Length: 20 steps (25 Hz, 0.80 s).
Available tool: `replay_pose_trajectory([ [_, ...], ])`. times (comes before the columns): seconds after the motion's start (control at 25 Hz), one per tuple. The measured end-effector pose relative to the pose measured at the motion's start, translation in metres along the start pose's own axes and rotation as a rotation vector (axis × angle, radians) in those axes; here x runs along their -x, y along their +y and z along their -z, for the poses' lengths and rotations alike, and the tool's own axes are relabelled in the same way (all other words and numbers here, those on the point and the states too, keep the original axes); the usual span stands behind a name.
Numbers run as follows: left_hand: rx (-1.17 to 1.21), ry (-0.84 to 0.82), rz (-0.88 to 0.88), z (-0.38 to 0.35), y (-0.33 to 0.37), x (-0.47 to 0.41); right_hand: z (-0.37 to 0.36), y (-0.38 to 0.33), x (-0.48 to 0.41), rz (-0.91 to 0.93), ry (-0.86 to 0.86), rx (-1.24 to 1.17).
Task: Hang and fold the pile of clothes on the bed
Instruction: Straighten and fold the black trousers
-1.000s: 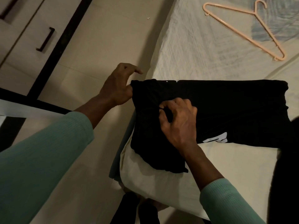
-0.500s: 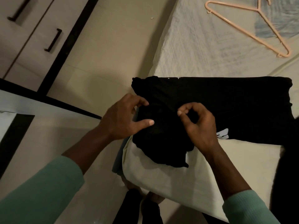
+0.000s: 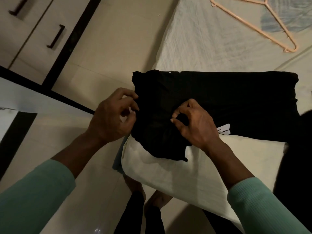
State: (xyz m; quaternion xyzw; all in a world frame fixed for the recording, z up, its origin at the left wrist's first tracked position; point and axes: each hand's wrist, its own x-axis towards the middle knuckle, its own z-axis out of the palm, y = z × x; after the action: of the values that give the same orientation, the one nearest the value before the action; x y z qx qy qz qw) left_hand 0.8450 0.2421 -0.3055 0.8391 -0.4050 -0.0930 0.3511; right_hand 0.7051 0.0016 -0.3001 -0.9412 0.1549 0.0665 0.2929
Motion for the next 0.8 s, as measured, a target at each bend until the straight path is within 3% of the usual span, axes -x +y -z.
replay_pose_trajectory([
  [0.12,0.059,0.024,0.039,0.006,-0.004,0.004,-0.003,-0.002,0.006,0.065,0.083,-0.016],
  [0.32,0.049,-0.054,-0.069,0.002,-0.007,-0.006,0.003,0.004,0.009,0.178,0.099,-0.140],
  [0.52,0.477,-0.036,0.287,-0.002,-0.006,-0.032,0.007,0.013,-0.009,0.103,0.167,-0.281],
  [0.64,0.298,0.014,0.290,-0.008,-0.011,-0.047,0.005,0.012,-0.022,0.092,0.205,-0.326],
  [0.8,0.159,0.072,0.388,-0.021,-0.018,-0.071,0.004,0.009,-0.043,-0.087,0.368,-0.537],
])
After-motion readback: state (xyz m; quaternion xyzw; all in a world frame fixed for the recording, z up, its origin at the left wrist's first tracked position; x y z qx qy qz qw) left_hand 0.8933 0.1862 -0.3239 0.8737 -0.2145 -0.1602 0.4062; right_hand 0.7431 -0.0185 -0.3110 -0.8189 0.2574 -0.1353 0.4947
